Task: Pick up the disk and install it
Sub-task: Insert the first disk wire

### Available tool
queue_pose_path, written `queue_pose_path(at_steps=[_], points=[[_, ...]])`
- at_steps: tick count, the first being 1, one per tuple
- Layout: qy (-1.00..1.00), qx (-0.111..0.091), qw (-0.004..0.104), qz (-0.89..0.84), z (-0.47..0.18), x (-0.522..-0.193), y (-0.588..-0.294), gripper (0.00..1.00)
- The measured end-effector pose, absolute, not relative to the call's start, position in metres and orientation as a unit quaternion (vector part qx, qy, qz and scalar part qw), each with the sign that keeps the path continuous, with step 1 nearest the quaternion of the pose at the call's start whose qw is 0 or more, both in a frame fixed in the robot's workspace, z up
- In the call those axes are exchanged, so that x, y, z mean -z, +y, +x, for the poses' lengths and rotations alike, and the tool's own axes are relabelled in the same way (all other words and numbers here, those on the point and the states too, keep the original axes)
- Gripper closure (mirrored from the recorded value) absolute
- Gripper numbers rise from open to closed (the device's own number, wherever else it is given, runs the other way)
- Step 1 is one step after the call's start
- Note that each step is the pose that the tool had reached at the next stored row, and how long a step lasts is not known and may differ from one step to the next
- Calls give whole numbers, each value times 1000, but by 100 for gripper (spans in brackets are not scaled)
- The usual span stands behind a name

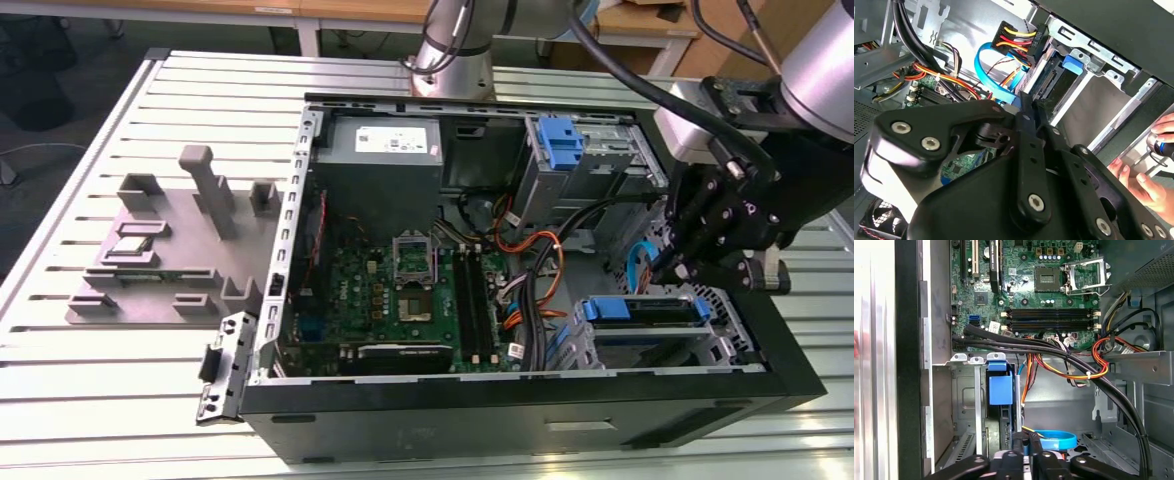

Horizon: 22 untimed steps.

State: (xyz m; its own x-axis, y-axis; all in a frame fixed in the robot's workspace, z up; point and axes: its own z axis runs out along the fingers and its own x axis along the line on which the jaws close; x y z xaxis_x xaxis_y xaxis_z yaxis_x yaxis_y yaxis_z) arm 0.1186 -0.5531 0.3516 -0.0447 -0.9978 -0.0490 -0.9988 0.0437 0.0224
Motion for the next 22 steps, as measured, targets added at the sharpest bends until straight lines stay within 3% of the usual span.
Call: queue_pose_path(at_steps=[10,22], points=[[722,-24,11,-691,119,-351,-555,84],[722,-12,26,-691,111,-342,-561,84]])
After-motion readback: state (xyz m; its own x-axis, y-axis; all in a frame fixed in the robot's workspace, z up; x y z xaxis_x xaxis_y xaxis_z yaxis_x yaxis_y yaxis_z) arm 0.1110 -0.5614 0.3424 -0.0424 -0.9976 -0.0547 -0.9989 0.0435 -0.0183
